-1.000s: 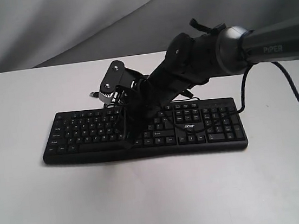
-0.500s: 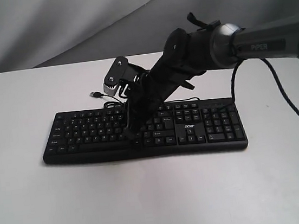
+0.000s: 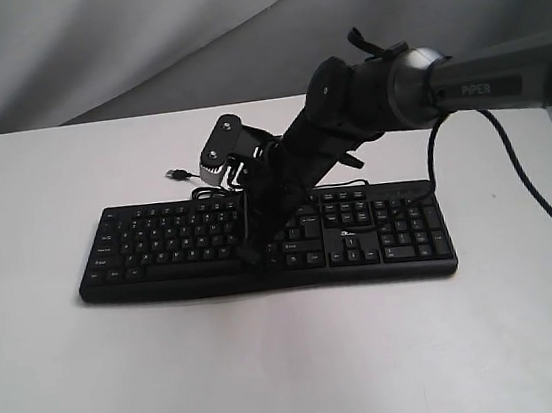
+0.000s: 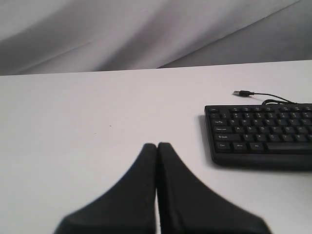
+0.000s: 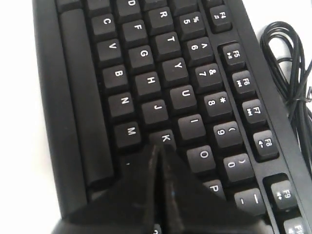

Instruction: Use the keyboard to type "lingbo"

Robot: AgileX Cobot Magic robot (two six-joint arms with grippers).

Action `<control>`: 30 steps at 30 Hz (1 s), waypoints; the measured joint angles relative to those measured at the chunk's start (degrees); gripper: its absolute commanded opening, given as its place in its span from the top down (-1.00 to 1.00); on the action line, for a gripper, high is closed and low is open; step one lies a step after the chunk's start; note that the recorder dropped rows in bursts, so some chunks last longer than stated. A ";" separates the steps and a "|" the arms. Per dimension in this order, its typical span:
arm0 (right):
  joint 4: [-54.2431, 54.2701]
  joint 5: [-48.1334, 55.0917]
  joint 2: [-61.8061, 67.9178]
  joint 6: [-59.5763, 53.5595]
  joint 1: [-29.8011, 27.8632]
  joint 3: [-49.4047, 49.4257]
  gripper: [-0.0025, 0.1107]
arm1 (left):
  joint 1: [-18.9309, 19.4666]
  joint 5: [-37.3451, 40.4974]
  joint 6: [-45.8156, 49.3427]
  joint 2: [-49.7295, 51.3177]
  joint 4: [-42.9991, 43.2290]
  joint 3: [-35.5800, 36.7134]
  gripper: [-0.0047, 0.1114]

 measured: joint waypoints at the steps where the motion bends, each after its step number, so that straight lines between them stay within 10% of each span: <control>1: 0.00 -0.09 0.00 0.00 0.00 0.00 0.96 | 0.00 0.00 0.00 0.00 0.00 0.00 0.91; 30: -0.58 -2.45 1.83 -0.14 0.00 0.00 0.96 | 0.00 0.00 0.00 0.00 0.00 0.00 0.91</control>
